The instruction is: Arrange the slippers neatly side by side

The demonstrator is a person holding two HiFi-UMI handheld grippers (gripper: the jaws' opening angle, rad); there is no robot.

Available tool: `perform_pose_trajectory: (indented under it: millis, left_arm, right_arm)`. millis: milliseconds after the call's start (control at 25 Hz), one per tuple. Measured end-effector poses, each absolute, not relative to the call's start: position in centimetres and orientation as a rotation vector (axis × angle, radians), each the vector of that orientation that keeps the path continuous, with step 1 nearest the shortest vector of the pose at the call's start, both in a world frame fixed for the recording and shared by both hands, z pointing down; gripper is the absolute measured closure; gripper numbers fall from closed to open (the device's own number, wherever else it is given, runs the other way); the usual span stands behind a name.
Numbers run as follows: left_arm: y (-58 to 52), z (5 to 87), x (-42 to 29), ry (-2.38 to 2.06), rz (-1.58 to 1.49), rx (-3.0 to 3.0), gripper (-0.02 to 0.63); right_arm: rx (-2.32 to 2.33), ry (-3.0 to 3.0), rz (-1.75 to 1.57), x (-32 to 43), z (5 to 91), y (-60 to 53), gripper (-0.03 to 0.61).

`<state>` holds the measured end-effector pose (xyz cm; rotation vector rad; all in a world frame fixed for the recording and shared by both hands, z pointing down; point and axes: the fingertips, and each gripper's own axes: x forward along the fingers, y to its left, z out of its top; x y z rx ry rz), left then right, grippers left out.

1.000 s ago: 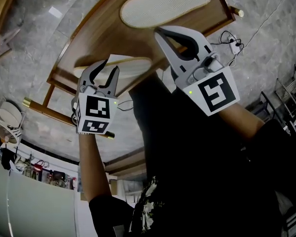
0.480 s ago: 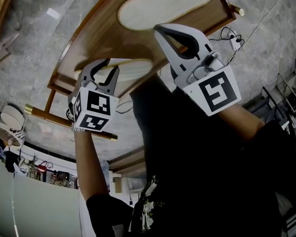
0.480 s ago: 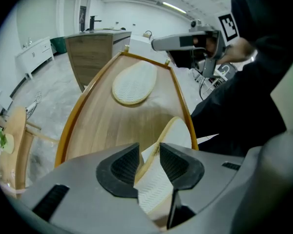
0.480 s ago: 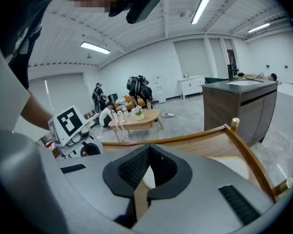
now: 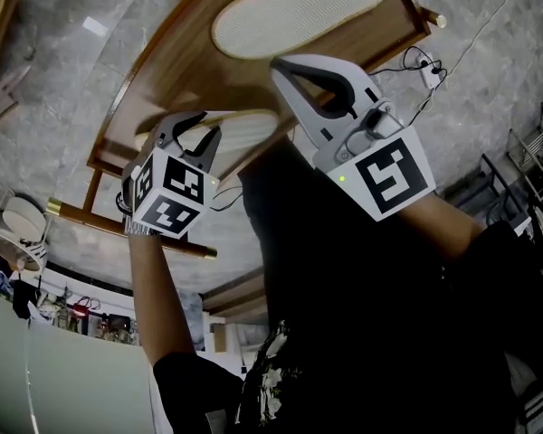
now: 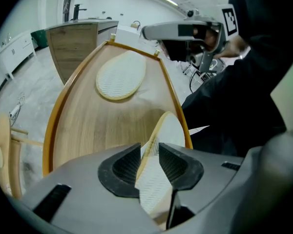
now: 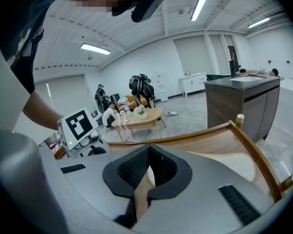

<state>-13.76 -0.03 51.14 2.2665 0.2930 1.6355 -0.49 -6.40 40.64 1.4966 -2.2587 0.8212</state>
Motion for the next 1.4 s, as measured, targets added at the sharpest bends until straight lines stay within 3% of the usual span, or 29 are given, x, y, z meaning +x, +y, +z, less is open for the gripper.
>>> perform_pose_trajectory:
  millis: [1400]
  left_arm:
    - [1.3, 46.6, -16.4, -0.177, 1.611, 2.25, 0.582]
  right_arm:
    - [1.292, -2.457, 0.647, -2.5, 36.7, -6.1, 0.58]
